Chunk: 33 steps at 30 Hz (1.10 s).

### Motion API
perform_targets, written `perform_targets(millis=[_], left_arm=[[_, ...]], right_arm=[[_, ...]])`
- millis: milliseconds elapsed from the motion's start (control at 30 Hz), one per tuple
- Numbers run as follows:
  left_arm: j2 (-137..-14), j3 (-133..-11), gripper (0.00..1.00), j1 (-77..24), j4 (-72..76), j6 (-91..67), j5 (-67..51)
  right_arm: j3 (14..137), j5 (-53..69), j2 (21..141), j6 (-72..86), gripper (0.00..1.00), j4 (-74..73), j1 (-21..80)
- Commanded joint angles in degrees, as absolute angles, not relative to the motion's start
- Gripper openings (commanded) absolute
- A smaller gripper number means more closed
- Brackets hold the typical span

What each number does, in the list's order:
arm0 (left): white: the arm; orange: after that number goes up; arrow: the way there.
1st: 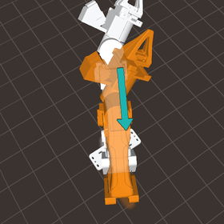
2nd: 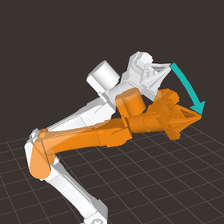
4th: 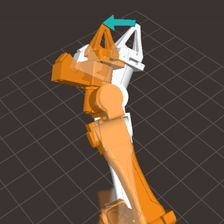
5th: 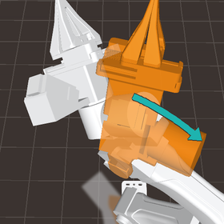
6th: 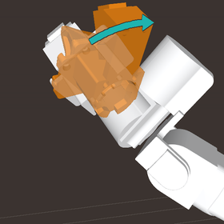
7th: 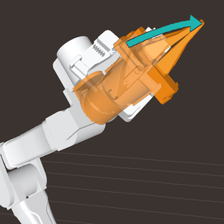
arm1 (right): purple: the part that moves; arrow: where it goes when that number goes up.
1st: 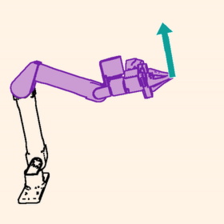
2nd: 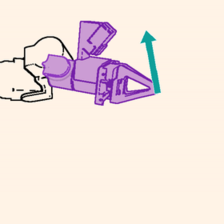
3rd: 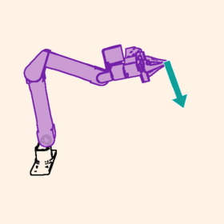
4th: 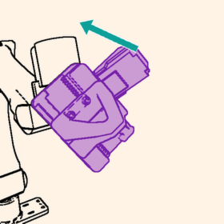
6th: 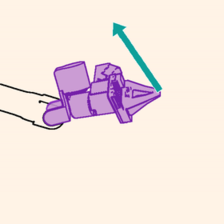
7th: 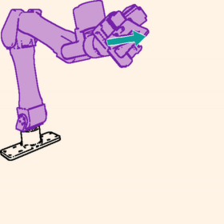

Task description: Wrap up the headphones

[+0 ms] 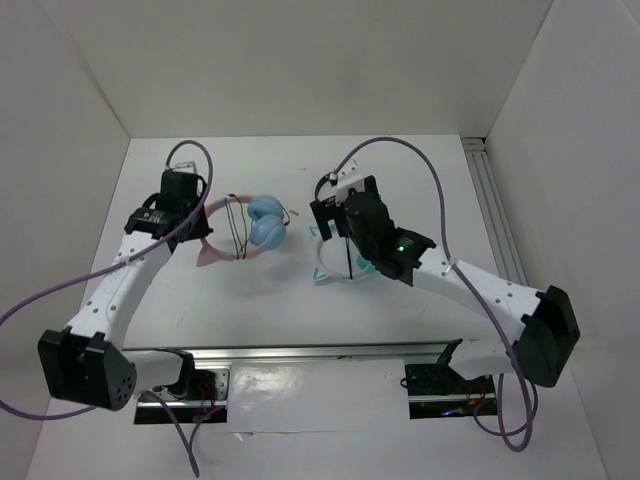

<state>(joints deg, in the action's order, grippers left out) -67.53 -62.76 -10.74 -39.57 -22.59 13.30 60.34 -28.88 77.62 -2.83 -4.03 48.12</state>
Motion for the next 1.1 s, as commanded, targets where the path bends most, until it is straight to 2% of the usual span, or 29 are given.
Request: perform_targets(millis=[0,200,367,433,600,633,700,767,867,967,1000,1067], left_arm=[[-73.0,-68.8,0.00,-6.4,-29.4,-28.3,18.4],[-90.6,-74.5,0.00,3.3,-22.5,-33.8,19.9],[-104.7,-86.7,0.00,9.1,-20.4,-35.1,25.5],[-112.8,-93.3,0.00,10.5,-20.4,-34.3,22.1],[-123.9,-100.5,0.00,10.5,-20.3,-34.3,20.4],[-125.3,-102.9,0.06,10.5,-20.9,-35.1,20.4],[-128.3,-104.2,0.27,10.5,-21.8,-35.7,19.2],[-128.3,-103.7,0.43,10.5,-22.6,-36.6,17.7],[-125.6,-101.8,0.54,10.5,-22.6,-38.2,16.6],[-118.5,-98.7,0.70,10.5,-23.6,-40.4,15.7],[-116.4,-98.2,1.00,10.5,-24.9,-41.0,15.7],[-109.6,-98.2,1.00,10.5,-27.1,-42.6,16.9]], right_arm=[[59.7,-23.9,70.4,5.4,1.00,-7.9,48.0],[54.8,-20.1,65.2,9.5,1.00,-10.4,51.1],[51.2,-16.6,64.0,12.0,1.00,-9.2,53.0],[49.9,-15.4,64.0,12.8,1.00,-8.1,53.7],[44.0,-13.0,67.8,15.7,1.00,-1.6,55.2],[43.2,-13.9,68.6,15.7,1.00,-0.8,56.0],[42.5,-14.4,69.9,16.5,1.00,0.3,57.4],[42.5,-15.8,70.4,17.1,1.00,0.4,57.9],[43.5,-16.5,68.6,17.8,1.00,-1.1,58.5],[44.9,-17.0,66.4,18.4,1.00,-3.1,59.6],[45.7,-17.1,65.1,18.4,1.00,-3.9,59.6],[47.1,-17.8,64.0,19.2,1.00,-5.3,59.6]])
